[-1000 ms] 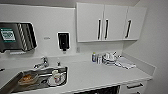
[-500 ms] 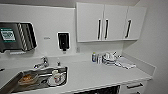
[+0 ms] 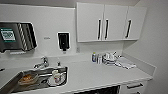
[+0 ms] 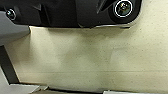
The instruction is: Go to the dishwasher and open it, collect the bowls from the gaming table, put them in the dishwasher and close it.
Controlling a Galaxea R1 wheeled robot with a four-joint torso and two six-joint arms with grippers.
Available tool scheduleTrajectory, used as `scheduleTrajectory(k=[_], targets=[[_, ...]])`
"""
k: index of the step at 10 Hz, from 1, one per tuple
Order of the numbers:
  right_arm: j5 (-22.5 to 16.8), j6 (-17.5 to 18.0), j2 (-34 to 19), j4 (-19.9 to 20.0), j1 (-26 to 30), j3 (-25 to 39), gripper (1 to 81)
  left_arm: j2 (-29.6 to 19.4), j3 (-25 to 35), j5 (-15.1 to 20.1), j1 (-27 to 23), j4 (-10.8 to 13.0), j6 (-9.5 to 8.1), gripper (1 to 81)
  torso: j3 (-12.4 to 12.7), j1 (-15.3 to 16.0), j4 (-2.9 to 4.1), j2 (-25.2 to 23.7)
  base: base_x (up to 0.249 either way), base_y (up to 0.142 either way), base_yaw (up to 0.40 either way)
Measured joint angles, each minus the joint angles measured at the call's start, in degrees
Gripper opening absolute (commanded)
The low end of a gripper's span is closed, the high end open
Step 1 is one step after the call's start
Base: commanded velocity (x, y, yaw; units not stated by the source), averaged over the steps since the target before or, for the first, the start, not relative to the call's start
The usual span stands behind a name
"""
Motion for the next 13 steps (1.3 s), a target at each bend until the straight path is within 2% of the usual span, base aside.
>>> scheduleTrajectory(k=[1, 3, 5, 6, 9, 11, 13], targets=[[2.2, 0.4, 0.0, 0.5, 0.7, 0.5, 81.1, 0.0, -0.1, -0.1, 0.0, 0.0, 0.0, 81.1, 0.0, 0.0, 0.0, 0.0, 0.0, 0.0, 0.0], [2.7, 0.4, -2.0, 0.5, 1.3, 3.7, 81.1, 0.0, -0.1, 0.0, 0.0, 0.0, 0.02, 81.1, 0.0, 0.0, 0.0, 0.0, 0.0, 0.0, 0.0], [1.9, 0.0, -6.7, 0.3, 1.0, 10.4, 81.1, 0.1, -0.1, 0.0, 0.0, 0.0, 0.02, 81.1, 0.0, 0.0, 0.0, 0.0, 0.0, 0.0, 0.0], [2.8, 0.0, -9.3, 0.2, 1.0, 14.3, 81.1, 0.4, -0.1, 0.0, 0.0, 0.0, 0.04, 81.1, 0.0, 0.0, 0.0, 0.0, 0.0, 0.0, 0.0], [9.0, -0.3, -17.2, 0.0, 2.2, 24.1, 81.1, 0.7, -0.1, 0.0, 0.0, 0.0, 0.13, 81.1, 0.0, 0.0, 0.0, 0.0, 0.0, 0.0, 0.0], [10.4, -0.5, -18.3, -0.1, 2.1, 25.2, 81.1, 0.6, -0.1, 0.0, 0.1, 0.0, 0.13, 81.1, 0.0, 0.0, 0.0, 0.0, 0.0, 0.0, 0.0], [13.6, -0.5, -15.7, -0.2, 2.7, 24.6, 81.1, 0.4, -0.1, 0.0, 0.5, 0.0, 0.15, 81.1, 0.0, 0.0, 0.0, 0.0, 0.0, 0.0, 0.0]])
